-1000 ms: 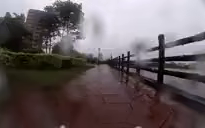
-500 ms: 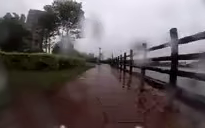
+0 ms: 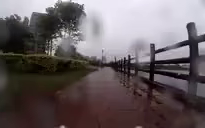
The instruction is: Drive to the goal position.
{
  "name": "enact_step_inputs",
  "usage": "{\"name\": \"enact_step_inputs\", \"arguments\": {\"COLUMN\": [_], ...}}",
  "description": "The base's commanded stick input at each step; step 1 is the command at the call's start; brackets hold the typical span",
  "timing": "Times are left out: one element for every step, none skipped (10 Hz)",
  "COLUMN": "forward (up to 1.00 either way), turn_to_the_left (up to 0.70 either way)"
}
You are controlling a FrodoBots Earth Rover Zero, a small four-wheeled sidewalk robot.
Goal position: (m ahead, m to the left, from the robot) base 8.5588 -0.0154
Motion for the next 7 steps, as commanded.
{"name": "enact_step_inputs", "arguments": {"forward": [1.00, 1.00, 1.00, 1.00, 1.00, 1.00, 1.00], "turn_to_the_left": [0.00, 0.00, 0.00, 0.00, 0.00, 0.00, 0.00]}}
